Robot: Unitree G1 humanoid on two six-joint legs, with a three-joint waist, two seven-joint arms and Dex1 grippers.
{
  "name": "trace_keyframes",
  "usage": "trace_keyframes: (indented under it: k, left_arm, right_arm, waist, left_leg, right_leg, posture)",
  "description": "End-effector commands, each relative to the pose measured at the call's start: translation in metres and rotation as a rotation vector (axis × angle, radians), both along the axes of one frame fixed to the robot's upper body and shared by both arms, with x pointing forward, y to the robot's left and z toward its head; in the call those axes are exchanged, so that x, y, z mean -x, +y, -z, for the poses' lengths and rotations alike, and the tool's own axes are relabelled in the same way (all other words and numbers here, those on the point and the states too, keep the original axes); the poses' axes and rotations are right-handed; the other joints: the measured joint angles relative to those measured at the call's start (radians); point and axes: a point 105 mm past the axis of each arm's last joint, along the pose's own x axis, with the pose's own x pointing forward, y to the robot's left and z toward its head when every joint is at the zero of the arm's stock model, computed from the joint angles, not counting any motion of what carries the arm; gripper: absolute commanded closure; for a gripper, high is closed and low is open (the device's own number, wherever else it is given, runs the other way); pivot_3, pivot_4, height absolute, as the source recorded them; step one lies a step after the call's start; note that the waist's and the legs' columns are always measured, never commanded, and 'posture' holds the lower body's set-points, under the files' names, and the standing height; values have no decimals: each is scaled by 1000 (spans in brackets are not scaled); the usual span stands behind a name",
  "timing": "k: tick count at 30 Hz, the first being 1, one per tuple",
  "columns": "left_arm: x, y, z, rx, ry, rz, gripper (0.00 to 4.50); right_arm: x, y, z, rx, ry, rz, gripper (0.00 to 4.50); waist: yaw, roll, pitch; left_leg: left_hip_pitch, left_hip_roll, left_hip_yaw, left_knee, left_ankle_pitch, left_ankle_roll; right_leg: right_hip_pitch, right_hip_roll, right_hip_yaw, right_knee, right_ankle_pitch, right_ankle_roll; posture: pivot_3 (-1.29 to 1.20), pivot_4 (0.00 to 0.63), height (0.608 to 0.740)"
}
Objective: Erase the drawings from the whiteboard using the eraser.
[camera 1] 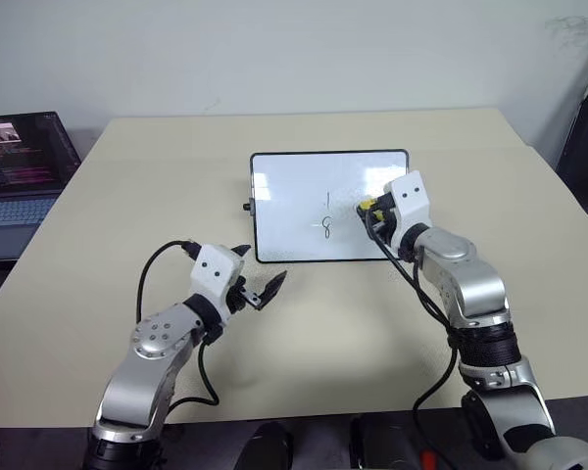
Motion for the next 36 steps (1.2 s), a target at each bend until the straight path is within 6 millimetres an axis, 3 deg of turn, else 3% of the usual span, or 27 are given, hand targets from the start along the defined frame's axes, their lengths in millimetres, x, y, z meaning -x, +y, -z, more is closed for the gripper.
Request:
trace_keyframes:
  k: [1,7,16,19,23,36]
  left_arm:
    - [-3,1,-13,-7,-61,4,0]
    - [-5,0,-14,-9,-65,11,0]
    - [-7,-5,-12,-15,-69,24,0]
    - [-10,-4,-15,1,-78,2,0]
    - [-10,-2,-18,13,-85,-14,0]
    - [-8,-7,-19,12,-92,-2,0]
  right_arm:
    - [2,4,-21,-16,-79,-9,3356]
    - [-2,10,-27,-10,-107,-25,3356]
    - [-16,48,-51,0,-209,-119,3356]
    - [-23,65,-49,33,-219,-147,3356]
    - [-28,72,-42,72,-216,-165,3356]
    - [-42,61,-26,235,-205,-107,3356]
  waist:
    - [0,0,0]
    - [0,0,0]
    - [-2,0,0]
    - [-2,0,0]
    - [-1,0,0]
    - [-1,0,0]
  left_leg:
    - [0,0,0,0,0,0]
    - [0,0,0,0,0,0]
    - [0,0,0,0,0,0]
    - [0,0,0,0,0,0]
    - [0,0,0,0,0,0]
    - [0,0,0,0,0,0]
  right_leg:
    - [0,0,0,0,0,0]
    - [0,0,0,0,0,0]
    - [0,0,0,0,0,0]
    - [0,0,0,0,0,0]
    - [0,0,0,0,0,0]
    - [0,0,0,0,0,0]
  posture:
    - [0,150,740]
    - [0,150,740]
    - [0,150,740]
    - [0,150,740]
    - [0,150,740]
    - [0,150,740]
